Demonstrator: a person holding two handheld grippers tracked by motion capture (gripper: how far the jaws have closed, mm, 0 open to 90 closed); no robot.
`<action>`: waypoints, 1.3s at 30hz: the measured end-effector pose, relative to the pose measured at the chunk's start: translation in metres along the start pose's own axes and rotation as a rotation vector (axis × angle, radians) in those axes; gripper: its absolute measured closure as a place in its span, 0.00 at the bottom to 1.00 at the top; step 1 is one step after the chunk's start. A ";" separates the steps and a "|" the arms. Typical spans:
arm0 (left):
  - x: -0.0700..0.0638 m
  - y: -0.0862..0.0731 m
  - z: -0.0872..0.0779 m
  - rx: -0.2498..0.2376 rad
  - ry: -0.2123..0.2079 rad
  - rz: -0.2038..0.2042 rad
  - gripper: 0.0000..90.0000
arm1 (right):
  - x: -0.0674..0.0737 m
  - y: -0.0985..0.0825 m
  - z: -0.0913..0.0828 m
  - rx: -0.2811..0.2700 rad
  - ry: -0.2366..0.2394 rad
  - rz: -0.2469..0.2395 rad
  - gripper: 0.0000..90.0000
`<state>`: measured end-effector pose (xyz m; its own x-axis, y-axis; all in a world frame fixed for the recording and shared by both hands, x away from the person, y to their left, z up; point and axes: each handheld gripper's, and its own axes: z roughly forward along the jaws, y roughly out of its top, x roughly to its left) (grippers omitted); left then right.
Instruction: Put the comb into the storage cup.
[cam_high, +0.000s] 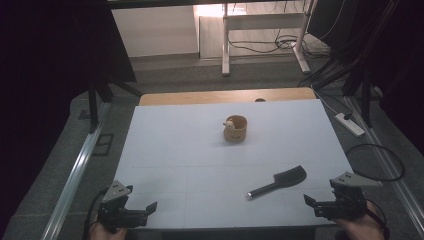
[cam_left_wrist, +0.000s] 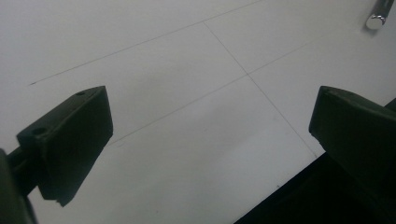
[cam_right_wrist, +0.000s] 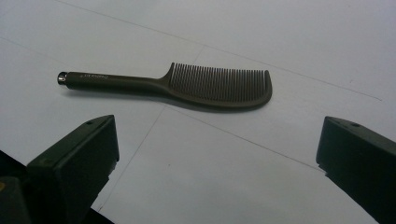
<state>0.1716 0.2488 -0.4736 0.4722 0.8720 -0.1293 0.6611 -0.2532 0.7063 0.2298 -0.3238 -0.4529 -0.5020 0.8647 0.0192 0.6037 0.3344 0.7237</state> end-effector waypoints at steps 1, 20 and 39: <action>0.000 0.000 0.000 0.000 0.002 0.000 0.01 | 0.000 0.000 0.000 0.004 0.003 -0.001 0.00; 0.003 -0.001 -0.001 -0.013 -0.031 -0.011 0.00 | 0.002 0.002 0.004 0.039 0.017 -0.028 0.00; 0.004 -0.001 -0.001 -0.017 -0.040 -0.021 0.00 | 0.002 0.009 0.008 0.035 0.051 -0.076 0.00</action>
<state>0.1722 0.2533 -0.4744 0.4816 0.8594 -0.1717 0.6613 -0.2279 0.7146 0.2388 -0.3159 -0.4520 -0.5772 0.8166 0.0008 0.5836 0.4118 0.6999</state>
